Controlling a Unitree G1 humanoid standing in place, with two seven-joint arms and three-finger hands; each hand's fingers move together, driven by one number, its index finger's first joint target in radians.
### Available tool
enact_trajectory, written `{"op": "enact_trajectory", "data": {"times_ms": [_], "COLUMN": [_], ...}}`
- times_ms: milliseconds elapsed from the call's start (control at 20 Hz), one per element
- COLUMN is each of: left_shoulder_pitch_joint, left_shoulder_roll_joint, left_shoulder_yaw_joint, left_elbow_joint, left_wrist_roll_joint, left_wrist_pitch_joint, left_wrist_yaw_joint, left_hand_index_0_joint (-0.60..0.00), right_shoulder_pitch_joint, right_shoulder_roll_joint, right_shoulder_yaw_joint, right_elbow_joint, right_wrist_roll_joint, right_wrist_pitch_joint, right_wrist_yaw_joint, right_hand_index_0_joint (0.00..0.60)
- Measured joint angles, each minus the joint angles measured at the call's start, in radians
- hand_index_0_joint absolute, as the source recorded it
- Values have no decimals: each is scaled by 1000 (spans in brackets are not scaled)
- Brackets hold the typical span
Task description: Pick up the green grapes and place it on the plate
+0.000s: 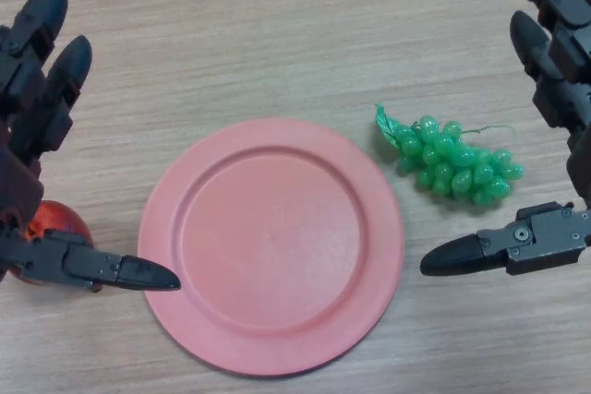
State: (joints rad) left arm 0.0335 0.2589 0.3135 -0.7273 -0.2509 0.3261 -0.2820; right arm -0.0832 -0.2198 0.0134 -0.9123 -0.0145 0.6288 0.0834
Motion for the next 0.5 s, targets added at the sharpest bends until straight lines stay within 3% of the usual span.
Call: {"op": "enact_trajectory", "data": {"times_ms": [500], "left_shoulder_pitch_joint": [32], "left_shoulder_roll_joint": [-9], "left_shoulder_yaw_joint": [12], "left_elbow_joint": [-7], "left_wrist_roll_joint": [-1], "left_wrist_pitch_joint": [0], "left_wrist_yaw_joint": [0], "left_hand_index_0_joint": [0], "right_shoulder_pitch_joint": [6], "right_shoulder_roll_joint": [0], "right_shoulder_yaw_joint": [4], "right_elbow_joint": [10], "right_wrist_roll_joint": [0], "right_wrist_pitch_joint": [-3], "right_wrist_yaw_joint": [0], "right_hand_index_0_joint": [0]}}
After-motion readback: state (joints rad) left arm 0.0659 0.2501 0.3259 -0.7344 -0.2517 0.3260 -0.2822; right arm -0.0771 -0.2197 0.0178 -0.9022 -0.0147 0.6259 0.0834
